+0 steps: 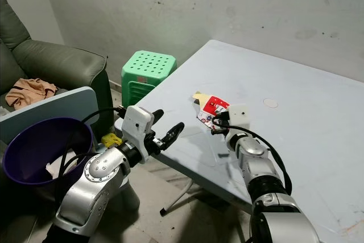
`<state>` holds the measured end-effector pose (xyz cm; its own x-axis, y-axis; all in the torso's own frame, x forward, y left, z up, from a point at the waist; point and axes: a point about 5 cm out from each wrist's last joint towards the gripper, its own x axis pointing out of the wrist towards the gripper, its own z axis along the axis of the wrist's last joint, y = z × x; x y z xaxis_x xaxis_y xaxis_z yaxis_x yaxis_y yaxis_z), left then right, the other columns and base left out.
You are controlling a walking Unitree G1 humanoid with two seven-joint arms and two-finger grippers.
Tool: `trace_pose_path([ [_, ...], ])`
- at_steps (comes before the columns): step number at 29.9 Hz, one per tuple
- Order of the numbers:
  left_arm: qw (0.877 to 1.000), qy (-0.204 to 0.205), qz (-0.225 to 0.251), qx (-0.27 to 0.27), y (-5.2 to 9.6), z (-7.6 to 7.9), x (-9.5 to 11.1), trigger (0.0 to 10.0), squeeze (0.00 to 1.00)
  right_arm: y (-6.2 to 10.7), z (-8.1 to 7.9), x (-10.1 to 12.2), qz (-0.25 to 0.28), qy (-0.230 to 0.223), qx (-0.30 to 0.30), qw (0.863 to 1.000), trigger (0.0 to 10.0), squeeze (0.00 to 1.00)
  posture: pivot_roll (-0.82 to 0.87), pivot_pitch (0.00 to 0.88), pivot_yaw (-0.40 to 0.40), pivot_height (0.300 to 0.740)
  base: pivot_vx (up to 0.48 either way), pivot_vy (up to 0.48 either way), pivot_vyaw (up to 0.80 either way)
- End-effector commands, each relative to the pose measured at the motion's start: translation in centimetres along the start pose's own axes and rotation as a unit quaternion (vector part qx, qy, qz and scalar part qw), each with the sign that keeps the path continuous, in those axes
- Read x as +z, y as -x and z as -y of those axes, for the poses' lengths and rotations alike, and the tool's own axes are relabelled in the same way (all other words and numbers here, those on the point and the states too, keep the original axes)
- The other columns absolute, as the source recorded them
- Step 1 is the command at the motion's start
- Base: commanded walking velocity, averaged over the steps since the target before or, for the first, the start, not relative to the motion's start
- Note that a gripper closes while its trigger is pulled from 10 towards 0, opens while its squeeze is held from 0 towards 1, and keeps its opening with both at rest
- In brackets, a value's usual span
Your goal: Picking trash to rubbish bin
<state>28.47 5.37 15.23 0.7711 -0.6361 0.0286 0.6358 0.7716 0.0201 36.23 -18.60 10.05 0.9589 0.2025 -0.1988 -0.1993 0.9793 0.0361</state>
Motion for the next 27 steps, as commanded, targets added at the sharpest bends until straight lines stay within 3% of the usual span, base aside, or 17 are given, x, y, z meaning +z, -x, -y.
trace_pose_path([
  [1,0.999,-0.025,0.021,0.003,-0.3,-0.5,0.7,10.0,0.00,0.3,0.3,1.4,0.053,-0.021,0.011,0.998,0.0,0.00,0.04,0.000,-0.068,0.740,0.000,0.000,0.00],
  [5,0.999,-0.025,0.021,0.015,-0.6,-1.5,0.8,10.0,0.00,0.6,0.0,1.8,0.083,-0.031,0.036,0.995,0.0,0.00,0.03,0.000,-0.063,0.740,0.000,0.000,0.00],
  [9,0.999,-0.019,0.028,0.043,-1.0,-3.5,1.4,10.0,0.00,1.2,-0.4,2.3,0.112,-0.038,0.041,0.992,0.0,0.00,0.02,0.000,-0.056,0.740,0.000,0.000,0.00],
  [13,0.997,0.015,0.023,0.071,-1.1,-5.3,1.2,10.0,0.00,2.0,-0.4,2.4,0.140,-0.028,0.031,0.989,0.0,0.00,0.02,0.000,-0.051,0.740,0.000,0.000,0.00],
  [14,0.996,0.017,0.020,0.084,-1.0,-5.9,1.1,10.0,0.00,2.1,-0.4,2.4,0.146,-0.030,0.023,0.989,2.9,0.00,0.02,0.000,-0.050,0.740,0.000,0.000,0.00],
  [15,0.993,0.022,0.010,0.119,-0.7,-7.1,0.6,10.0,0.00,2.5,-0.4,2.3,0.157,-0.021,0.005,0.987,10.0,0.00,0.01,0.000,-0.045,0.740,0.000,0.000,0.00],
  [22,0.981,0.036,-0.001,0.192,0.3,-9.7,-0.5,10.0,0.00,3.7,-0.5,1.7,0.171,-0.012,-0.058,0.984,10.0,0.00,0.00,0.000,-0.031,0.740,0.000,0.000,0.00],
  [27,0.971,0.042,0.012,0.234,0.6,-11.3,-0.1,10.0,0.00,4.4,-0.5,1.8,0.184,0.010,-0.102,0.978,10.0,0.00,-0.01,0.000,-0.026,0.740,0.000,0.000,0.00],
])
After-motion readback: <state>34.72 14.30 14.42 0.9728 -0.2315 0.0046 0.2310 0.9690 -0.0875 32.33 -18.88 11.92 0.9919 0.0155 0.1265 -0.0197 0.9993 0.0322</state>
